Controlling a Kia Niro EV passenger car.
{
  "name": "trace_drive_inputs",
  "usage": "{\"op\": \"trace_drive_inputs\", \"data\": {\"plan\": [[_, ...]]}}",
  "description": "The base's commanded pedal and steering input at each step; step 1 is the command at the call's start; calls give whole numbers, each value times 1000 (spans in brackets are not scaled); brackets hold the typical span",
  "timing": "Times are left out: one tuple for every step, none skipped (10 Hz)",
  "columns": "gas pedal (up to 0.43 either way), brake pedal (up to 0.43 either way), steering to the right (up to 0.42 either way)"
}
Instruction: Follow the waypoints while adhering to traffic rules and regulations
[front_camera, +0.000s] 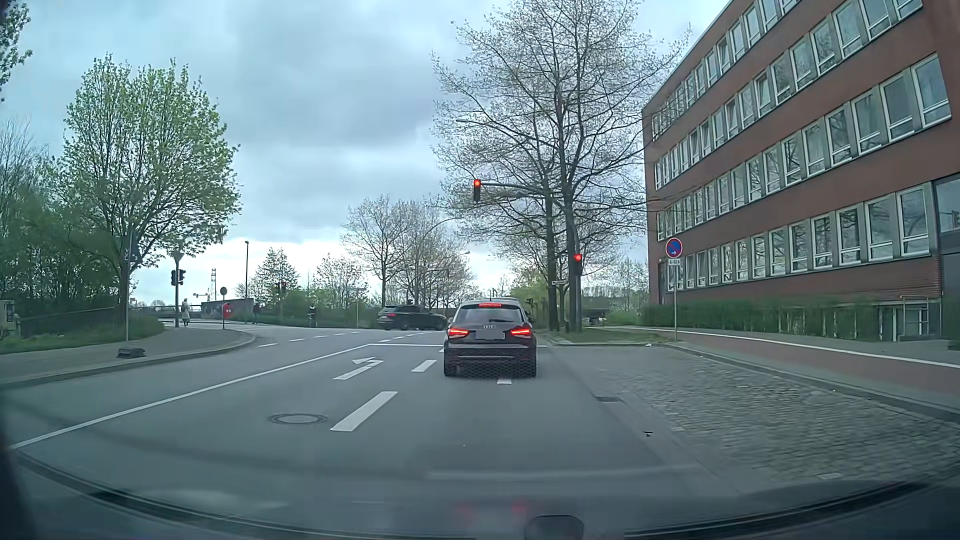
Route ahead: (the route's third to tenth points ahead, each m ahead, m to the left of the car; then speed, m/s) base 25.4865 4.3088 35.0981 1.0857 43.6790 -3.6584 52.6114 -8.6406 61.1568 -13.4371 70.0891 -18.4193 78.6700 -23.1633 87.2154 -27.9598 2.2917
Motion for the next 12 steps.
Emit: {"op": "trace_drive_inputs", "data": {"plan": [[0, 0, -4], [0, 0, -4], [0, 0, -4], [0, 0, -4], [0, 30, -4], [0, 61, -4], [0, 85, -4], [0, 104, -4], [0, 122, -4], [0, 128, -4], [0, 140, -4], [0, 146, -4]]}}
